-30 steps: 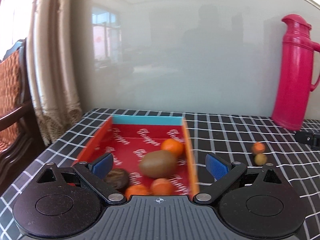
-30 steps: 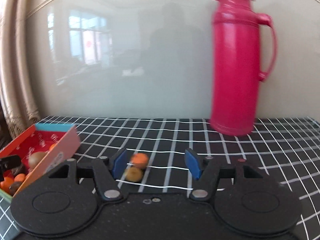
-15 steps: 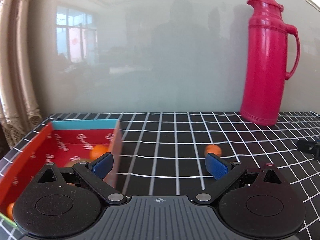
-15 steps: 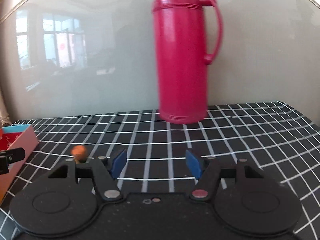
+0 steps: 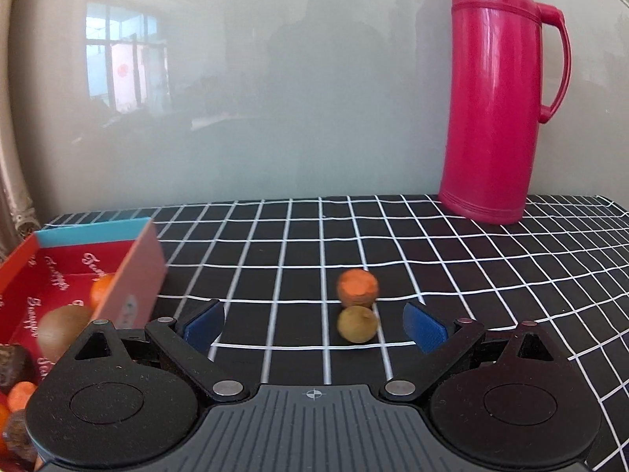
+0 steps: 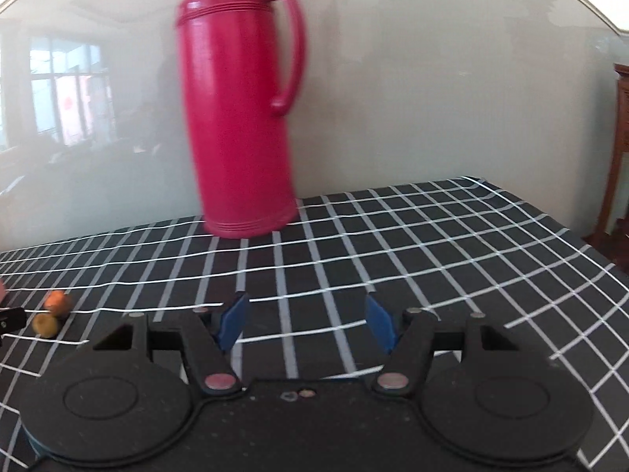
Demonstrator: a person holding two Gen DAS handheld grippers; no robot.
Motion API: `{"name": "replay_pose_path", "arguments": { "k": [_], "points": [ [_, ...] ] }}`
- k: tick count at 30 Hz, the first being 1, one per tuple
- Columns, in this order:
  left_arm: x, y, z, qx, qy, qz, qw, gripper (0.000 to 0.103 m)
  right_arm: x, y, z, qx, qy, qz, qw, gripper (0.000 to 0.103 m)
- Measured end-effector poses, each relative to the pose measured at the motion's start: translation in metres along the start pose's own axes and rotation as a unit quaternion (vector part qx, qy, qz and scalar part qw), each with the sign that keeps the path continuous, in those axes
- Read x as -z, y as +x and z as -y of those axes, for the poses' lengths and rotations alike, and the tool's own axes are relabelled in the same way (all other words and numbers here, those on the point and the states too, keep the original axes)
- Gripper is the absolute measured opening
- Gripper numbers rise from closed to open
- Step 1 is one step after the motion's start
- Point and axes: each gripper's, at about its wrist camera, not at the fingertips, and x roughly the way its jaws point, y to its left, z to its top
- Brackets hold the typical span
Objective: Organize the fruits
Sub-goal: 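Move the left tool to the small brown round fruit and close, then carry the brown fruit with the left tool into the red box and open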
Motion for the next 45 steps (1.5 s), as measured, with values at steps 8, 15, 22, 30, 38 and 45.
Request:
{"name": "replay_pose_path", "arguments": {
  "k": [8,15,22,30,38,45],
  "points": [
    [0.0,0.019,0.022,0.009,0.004,-0.03,0.9995,0.079,0.001,0.003,0.029,0.024,0.012,-0.005,1.0,0.065],
    [0.003,0.033,0.031,0.002,0.002,-0.049,0.9988,0.071,0.0,0.005,0.034,0.029,0.016,-0.004,0.999,0.067],
    [0.005,0.037,0.032,0.006,-0.01,-0.051,0.9986,0.031,0.001,0.004,0.042,0.036,0.023,-0.005,0.999,0.067],
    [0.005,0.033,0.031,0.013,-0.013,-0.054,0.9984,0.027,0.0,0.001,0.044,0.04,0.026,-0.001,0.999,0.068],
    [0.001,0.006,0.024,0.029,-0.01,-0.035,0.9989,0.027,-0.004,-0.004,0.044,0.039,0.032,0.006,0.999,0.068],
    [-0.004,-0.022,0.016,0.041,-0.005,-0.016,0.999,0.027,-0.008,-0.008,0.04,0.037,0.029,0.01,0.999,0.068]
  ]
}}
